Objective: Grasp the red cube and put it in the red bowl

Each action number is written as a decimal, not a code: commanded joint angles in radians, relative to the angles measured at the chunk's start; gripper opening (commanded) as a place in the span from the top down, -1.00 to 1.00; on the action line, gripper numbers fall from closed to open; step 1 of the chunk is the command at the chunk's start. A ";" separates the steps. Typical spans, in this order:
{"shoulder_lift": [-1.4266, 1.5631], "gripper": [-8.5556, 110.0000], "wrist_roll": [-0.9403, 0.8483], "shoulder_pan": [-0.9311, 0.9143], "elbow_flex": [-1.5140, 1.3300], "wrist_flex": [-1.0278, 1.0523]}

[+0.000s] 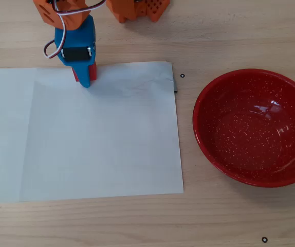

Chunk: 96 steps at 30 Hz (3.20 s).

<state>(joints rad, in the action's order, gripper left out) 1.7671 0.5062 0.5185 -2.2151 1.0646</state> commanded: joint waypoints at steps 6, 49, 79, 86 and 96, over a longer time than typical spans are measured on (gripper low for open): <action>0.074 0.85 0.015 0.017 0.057 0.067; 0.044 0.85 -0.376 -0.302 0.876 0.577; -0.126 0.85 -0.618 -1.071 0.985 0.121; -0.143 0.53 -0.591 -1.097 0.767 -0.118; -0.153 0.27 -0.591 -1.109 0.732 -0.144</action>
<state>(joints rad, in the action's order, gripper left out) 1.5631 -0.0951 -0.5645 -1.5631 0.9327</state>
